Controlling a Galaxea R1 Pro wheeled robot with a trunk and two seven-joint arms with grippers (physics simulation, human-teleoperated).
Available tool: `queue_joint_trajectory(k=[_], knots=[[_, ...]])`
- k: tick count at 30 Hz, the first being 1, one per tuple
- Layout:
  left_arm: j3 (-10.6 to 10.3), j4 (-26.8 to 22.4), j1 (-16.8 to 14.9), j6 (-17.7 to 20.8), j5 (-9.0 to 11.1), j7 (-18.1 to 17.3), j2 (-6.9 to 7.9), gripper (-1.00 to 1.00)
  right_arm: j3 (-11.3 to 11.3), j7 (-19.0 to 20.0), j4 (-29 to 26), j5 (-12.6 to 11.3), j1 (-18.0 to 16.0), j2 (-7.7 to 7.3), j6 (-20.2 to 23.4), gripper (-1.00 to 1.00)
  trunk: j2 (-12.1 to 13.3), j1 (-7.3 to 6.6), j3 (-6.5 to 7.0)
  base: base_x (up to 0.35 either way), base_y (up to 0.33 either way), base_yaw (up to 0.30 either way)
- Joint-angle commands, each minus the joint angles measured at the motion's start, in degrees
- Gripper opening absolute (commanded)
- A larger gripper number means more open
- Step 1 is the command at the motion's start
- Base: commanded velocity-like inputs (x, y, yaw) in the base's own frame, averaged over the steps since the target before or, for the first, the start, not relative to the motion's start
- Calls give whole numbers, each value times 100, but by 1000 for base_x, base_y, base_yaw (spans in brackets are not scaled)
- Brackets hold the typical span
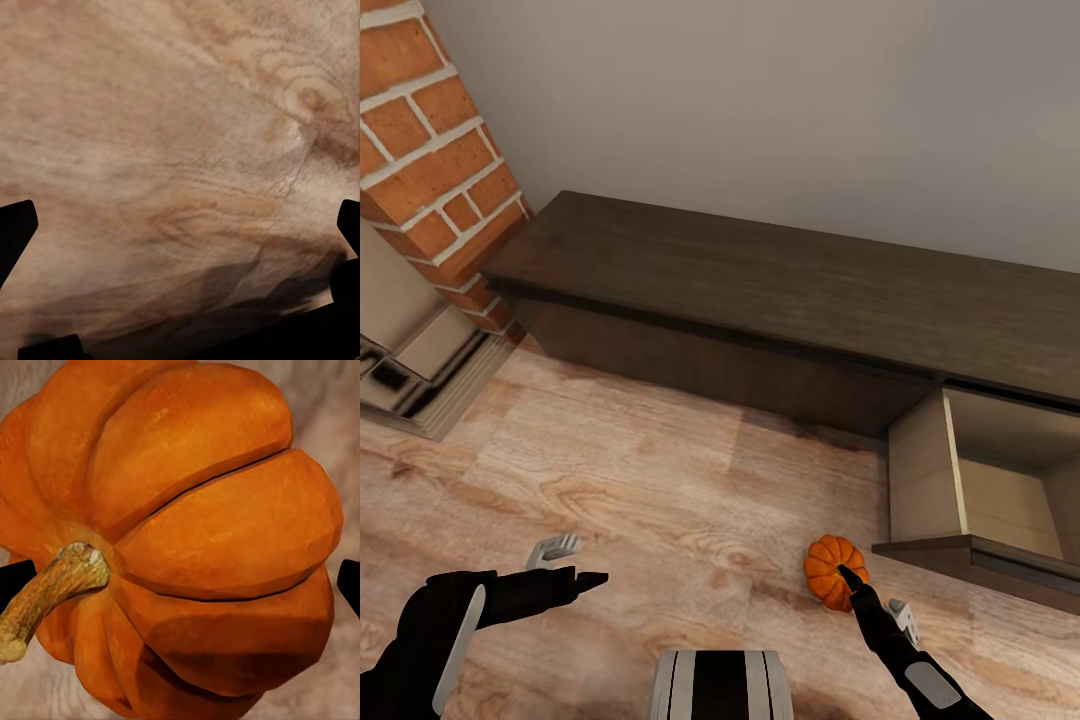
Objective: Place each of the two pumpkins and all three candles from the living room inside a cabinet in the living room (use any cabinet), then make sure every cabinet is closed, and position the cauldron so it is next to a table in the living room.
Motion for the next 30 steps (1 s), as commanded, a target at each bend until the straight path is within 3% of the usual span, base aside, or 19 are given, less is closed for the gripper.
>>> queue_joint_trajectory(k=[1,7,8,30], knots=[[0,0,0,0,0,0,0,100,0,0,-1,0,0,0,0,100,0,0,0,0,0,0],[0,0,0,0,0,-1,0,100,0,0,-4,5,0,0,-88,100,0,0,0,0,0,0],[0,0,0,0,0,-1,0,100,0,0,-3,6,0,0,-94,-100,0,0,0,0,0,0],[0,0,0,0,0,-2,-9,100,0,0,-3,9,0,0,-114,-100,3,-5,44,0,0,0]])
